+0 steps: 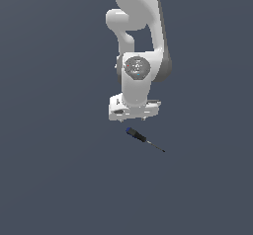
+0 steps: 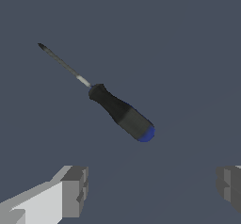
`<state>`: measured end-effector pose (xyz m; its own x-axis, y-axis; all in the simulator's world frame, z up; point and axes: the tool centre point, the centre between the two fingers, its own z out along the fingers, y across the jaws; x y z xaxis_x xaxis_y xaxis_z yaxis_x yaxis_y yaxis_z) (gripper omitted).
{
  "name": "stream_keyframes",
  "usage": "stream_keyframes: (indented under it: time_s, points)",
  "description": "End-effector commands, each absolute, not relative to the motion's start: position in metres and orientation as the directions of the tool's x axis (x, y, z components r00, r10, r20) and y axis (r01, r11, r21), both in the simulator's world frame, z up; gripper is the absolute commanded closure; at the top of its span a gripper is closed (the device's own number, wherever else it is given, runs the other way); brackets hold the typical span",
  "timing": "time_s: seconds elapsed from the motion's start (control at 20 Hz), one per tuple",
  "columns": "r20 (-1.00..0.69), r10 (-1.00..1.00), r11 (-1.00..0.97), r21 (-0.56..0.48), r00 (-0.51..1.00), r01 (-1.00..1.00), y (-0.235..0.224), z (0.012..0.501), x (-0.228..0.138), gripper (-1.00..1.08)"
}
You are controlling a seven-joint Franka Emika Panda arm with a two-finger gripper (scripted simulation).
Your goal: Pick up the object and move it to a goal position.
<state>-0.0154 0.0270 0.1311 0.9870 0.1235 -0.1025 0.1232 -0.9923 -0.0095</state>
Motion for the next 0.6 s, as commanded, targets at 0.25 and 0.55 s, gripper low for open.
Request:
stream_keyframes:
  time_s: [0.25, 0.55]
  points:
    - [-0.085, 0.283, -0.959, -0.013, 0.955, 0.282, 0.037, 0.119, -0.006, -0.92]
    - [-0.064, 0.459, -0.888, -0.016, 0.886, 0.459, 0.05, 0.104, 0.005, -0.92]
